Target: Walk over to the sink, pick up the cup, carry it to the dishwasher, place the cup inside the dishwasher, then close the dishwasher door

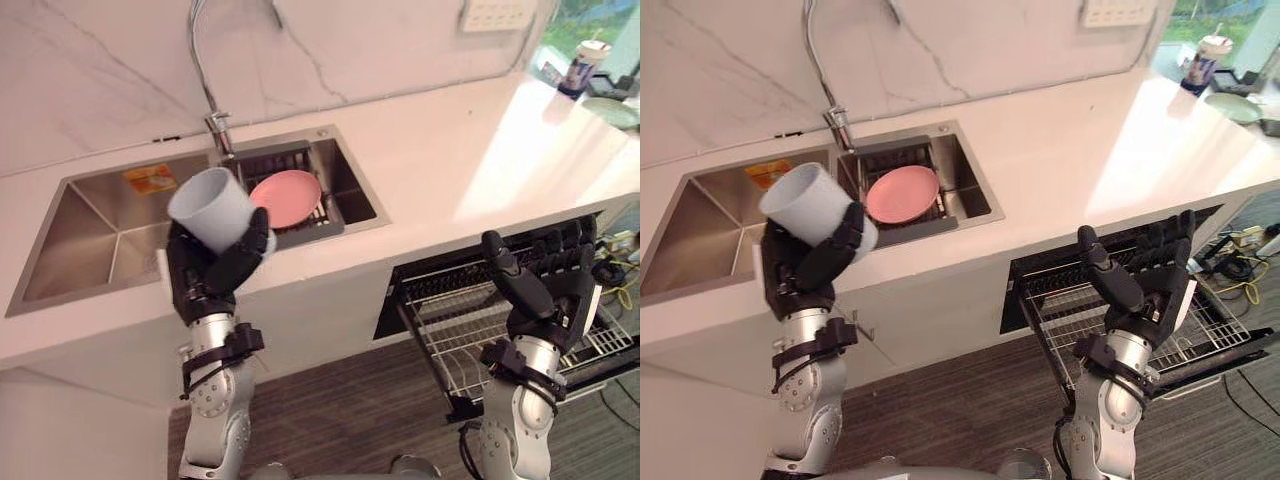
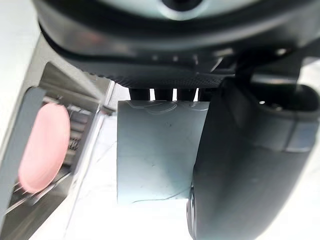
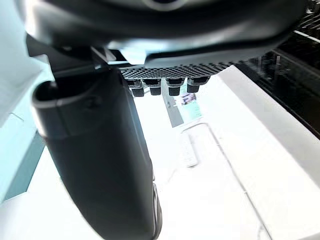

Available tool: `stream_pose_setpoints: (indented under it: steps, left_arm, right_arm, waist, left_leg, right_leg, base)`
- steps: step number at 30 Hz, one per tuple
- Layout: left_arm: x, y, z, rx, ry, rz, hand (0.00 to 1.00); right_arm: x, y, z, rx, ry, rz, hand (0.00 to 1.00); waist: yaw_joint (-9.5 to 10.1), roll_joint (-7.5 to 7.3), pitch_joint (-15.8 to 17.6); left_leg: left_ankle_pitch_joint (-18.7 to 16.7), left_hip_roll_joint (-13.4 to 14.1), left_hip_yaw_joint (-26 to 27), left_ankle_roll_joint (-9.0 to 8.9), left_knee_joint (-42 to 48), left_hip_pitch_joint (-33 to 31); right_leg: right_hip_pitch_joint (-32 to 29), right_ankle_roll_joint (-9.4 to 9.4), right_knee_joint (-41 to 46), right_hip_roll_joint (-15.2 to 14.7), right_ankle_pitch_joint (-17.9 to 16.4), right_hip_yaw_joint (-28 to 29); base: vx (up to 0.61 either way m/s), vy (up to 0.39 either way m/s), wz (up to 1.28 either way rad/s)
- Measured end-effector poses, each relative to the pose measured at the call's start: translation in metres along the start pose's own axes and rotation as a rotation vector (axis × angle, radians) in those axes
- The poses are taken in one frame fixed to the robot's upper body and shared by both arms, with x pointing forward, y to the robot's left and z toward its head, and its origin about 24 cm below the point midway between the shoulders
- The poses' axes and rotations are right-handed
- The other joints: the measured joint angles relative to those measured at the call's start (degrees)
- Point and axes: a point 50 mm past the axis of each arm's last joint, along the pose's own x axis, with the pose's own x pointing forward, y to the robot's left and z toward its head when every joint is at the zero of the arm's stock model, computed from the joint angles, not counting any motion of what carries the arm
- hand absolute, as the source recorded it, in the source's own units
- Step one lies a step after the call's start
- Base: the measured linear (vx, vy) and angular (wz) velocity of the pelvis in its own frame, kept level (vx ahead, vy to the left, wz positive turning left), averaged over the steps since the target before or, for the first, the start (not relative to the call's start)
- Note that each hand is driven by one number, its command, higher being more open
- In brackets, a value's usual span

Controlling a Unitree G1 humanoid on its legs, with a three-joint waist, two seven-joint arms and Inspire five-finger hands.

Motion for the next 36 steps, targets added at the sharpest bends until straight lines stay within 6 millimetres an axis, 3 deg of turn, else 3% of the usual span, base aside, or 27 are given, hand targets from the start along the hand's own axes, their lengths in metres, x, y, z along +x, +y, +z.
stream_pose_setpoints:
  steps: [1, 2, 3, 4, 5, 6, 7, 8, 11, 14, 18, 21, 24, 25, 27, 28, 30, 33, 36]
  left_arm:
    - [-0.001, 0.012, 0.001, 0.025, -0.002, 0.047, 0.00]
    - [-0.002, 0.015, 0.001, 0.034, 0.000, 0.051, 0.00]
    - [-0.002, 0.015, 0.001, 0.035, 0.003, 0.047, 0.00]
    - [-0.004, 0.012, 0.001, 0.031, 0.005, 0.019, 0.00]
    - [-0.005, 0.011, 0.003, 0.028, 0.002, 0.005, 0.00]
    - [-0.005, 0.010, 0.004, 0.026, -0.002, -0.003, 0.00]
    - [-0.007, 0.011, 0.005, 0.028, -0.003, -0.010, 0.00]
    - [-0.007, 0.012, 0.005, 0.031, 0.000, -0.009, 0.00]
    - [-0.002, 0.000, 0.006, 0.006, -0.011, -0.077, 0.00]
    - [-0.006, -0.004, 0.003, -0.004, 0.011, -0.107, 0.00]
    - [-0.011, -0.012, 0.007, -0.034, 0.010, -0.146, 0.00]
    - [-0.014, -0.019, 0.008, -0.052, 0.015, -0.178, 0.00]
    - [-0.013, -0.017, 0.008, -0.044, 0.015, -0.156, 0.00]
    - [-0.011, -0.013, 0.010, -0.034, 0.006, -0.133, 0.00]
    - [-0.006, -0.005, 0.013, -0.009, -0.016, -0.096, 0.00]
    - [-0.004, 0.001, 0.015, 0.011, -0.030, -0.080, 0.00]
    - [-0.004, 0.002, 0.015, 0.006, -0.030, -0.074, 0.00]
    - [-0.007, -0.006, 0.012, -0.018, -0.015, -0.114, 0.00]
    - [-0.006, -0.009, 0.012, -0.021, -0.014, -0.138, 0.00]
  right_arm:
    - [-0.002, -0.001, 0.001, -0.002, 0.002, -0.003, 1.00]
    - [-0.003, -0.004, 0.003, -0.001, -0.005, -0.019, 1.00]
    - [-0.004, -0.005, 0.005, -0.003, -0.014, -0.027, 1.00]
    - [-0.003, -0.007, 0.007, -0.006, -0.028, -0.033, 1.00]
    - [-0.003, -0.006, 0.007, -0.005, -0.025, -0.028, 1.00]
    - [-0.004, -0.006, 0.006, -0.008, -0.022, -0.022, 1.00]
    - [-0.006, -0.005, 0.005, -0.010, -0.009, -0.010, 1.00]
    - [-0.006, -0.003, 0.004, -0.011, -0.004, 0.008, 1.00]
    - [-0.004, 0.000, 0.010, -0.003, -0.034, 0.032, 1.00]
    - [-0.001, 0.007, 0.009, 0.050, -0.033, 0.083, 1.00]
    - [-0.003, 0.011, 0.008, 0.075, -0.021, 0.131, 1.00]
    - [-0.004, 0.014, 0.005, 0.081, -0.008, 0.150, 1.00]
    - [-0.006, 0.013, -0.002, 0.095, 0.019, 0.159, 1.00]
    - [-0.007, 0.014, -0.006, 0.122, 0.041, 0.174, 1.00]
    - [-0.008, 0.022, -0.010, 0.152, 0.065, 0.239, 1.00]
    - [-0.009, 0.028, -0.014, 0.189, 0.089, 0.289, 1.00]
    - [-0.009, 0.033, -0.015, 0.216, 0.112, 0.370, 1.00]
    - [-0.010, 0.040, -0.017, 0.235, 0.147, 0.460, 1.00]
    - [-0.012, 0.046, -0.016, 0.252, 0.144, 0.506, 1.00]
  waist:
    - [0.10, 0.01, 0.69]
    - [0.13, -0.03, 0.71]
    - [0.06, -0.09, 0.75]
    - [0.01, -0.28, 0.88]
    - [0.03, -0.29, 0.89]
    - [0.03, -0.18, 0.82]
    - [0.23, 0.66, 0.29]
    - [-0.01, 0.50, -0.13]
    - [-1.27, -0.29, -0.22]
    - [-1.14, -0.42, -0.19]
    - [-0.37, -0.61, -0.52]
    - [-0.22, -0.46, -0.74]
    - [-0.69, -1.27, -0.38]
    - [-0.99, -1.55, -0.74]
    - [-1.12, -2.39, -0.78]
    - [-1.00, -3.60, -0.74]
    - [0.24, -3.40, -0.94]
    - [0.29, -3.26, -1.10]
    - [-0.03, -3.32, -1.17]
  left_leg:
    - [0.83, 0.02, -3.98, -1.16, 4.56, -2.14]
    - [-1.73, -1.93, -4.71, -2.92, 1.14, -2.33]
    - [-2.85, -3.22, -5.05, -3.07, -2.19, -2.54]
    - [-3.26, -6.74, -6.40, -3.27, -11.44, -3.36]
    - [-2.73, -7.89, -7.39, -3.73, -17.16, -3.67]
    - [-1.77, -8.18, -7.88, -4.20, -21.00, -3.49]
    - [4.29, -8.81, -8.11, -5.38, -24.34, -2.15]
    - [6.85, -9.90, -7.09, -5.05, -25.01, -0.98]
    - [6.48, -13.16, -5.65, -3.45, -25.37, -1.66]
    - [6.01, -14.76, -4.57, -2.94, -27.95, 1.23]
    - [5.79, -14.91, -4.04, -3.27, -31.21, 4.03]
    - [5.90, -14.56, -3.26, -3.16, -33.78, 5.56]
    - [6.25, -14.25, -2.71, -2.52, -35.94, 9.10]
    - [6.22, -13.66, -2.64, -2.45, -36.04, 9.41]
    - [6.21, -13.46, -2.71, -2.50, -36.00, 9.40]
    - [6.05, -13.83, -2.92, -2.90, -35.56, 9.38]
    - [5.54, -13.06, -3.04, -4.44, -35.25, 8.75]
    - [5.78, -11.40, -3.79, -5.27, -35.33, 8.12]
    - [5.88, -10.93, -3.67, -5.66, -35.49, 8.30]
  right_leg:
    - [1.30, -0.65, -0.19, 0.35, -0.36, 2.03]
    - [1.37, -0.61, -0.17, -0.24, -0.51, 2.91]
    - [1.33, -0.54, -0.18, -0.77, -0.56, 3.44]
    - [0.97, -0.12, -0.15, -2.07, -0.82, 5.50]
    - [0.74, 0.29, -0.09, -2.44, -1.07, 7.06]
    - [0.62, 0.92, 0.09, -2.56, -1.41, 8.15]
    - [0.61, 2.31, 0.35, -2.61, -1.94, 10.60]
    - [0.90, 3.19, -0.16, -3.37, -1.81, 12.52]
    - [0.86, 5.71, -3.39, -6.77, -0.29, 13.03]
    - [3.68, 7.23, -6.61, -8.13, 0.92, 12.76]
    - [4.13, 7.86, -5.81, -8.10, 1.36, 11.08]
    - [-2.48, 7.89, 5.92, -8.28, 1.34, 10.16]
    - [-6.23, 7.60, 15.63, -10.08, 2.47, 7.69]
    - [-6.64, 6.52, 14.30, -9.83, -0.38, 6.97]
    - [-7.50, 5.49, 9.87, -9.18, -0.44, 6.19]
    - [-7.58, 4.34, 5.70, -8.32, 3.78, 5.91]
    - [-5.57, 4.41, 1.45, -7.07, 3.31, 4.81]
    - [-2.74, 3.59, -4.66, -4.44, 5.39, 3.04]
    - [-1.65, 3.35, -6.94, -3.61, 6.49, 2.76]
  base:
    - [0.08, 0.003, -0.65]
    - [0.10, 0.040, -0.61]
    - [0.12, 0.093, -0.55]
    - [0.10, 0.107, -0.63]
    - [0.11, 0.131, -0.74]
    - [0.14, 0.147, -0.87]
    - [0.25, 0.198, -0.99]
    - [0.29, 0.201, -0.85]
    - [0.31, 0.166, -0.12]
    - [0.22, 0.064, -0.06]
    - [0.10, -0.017, -0.10]
    - [0.05, 0.043, -0.17]
    - [0.06, 0.034, -0.12]
    - [0.08, -0.021, -0.01]
    - [0.04, -0.076, 0.03]
    - [0.02, -0.142, 0.00]
    - [0.01, -0.142, -0.02]
    - [-0.01, -0.101, 0.06]
    - [-0.01, -0.026, -0.03]
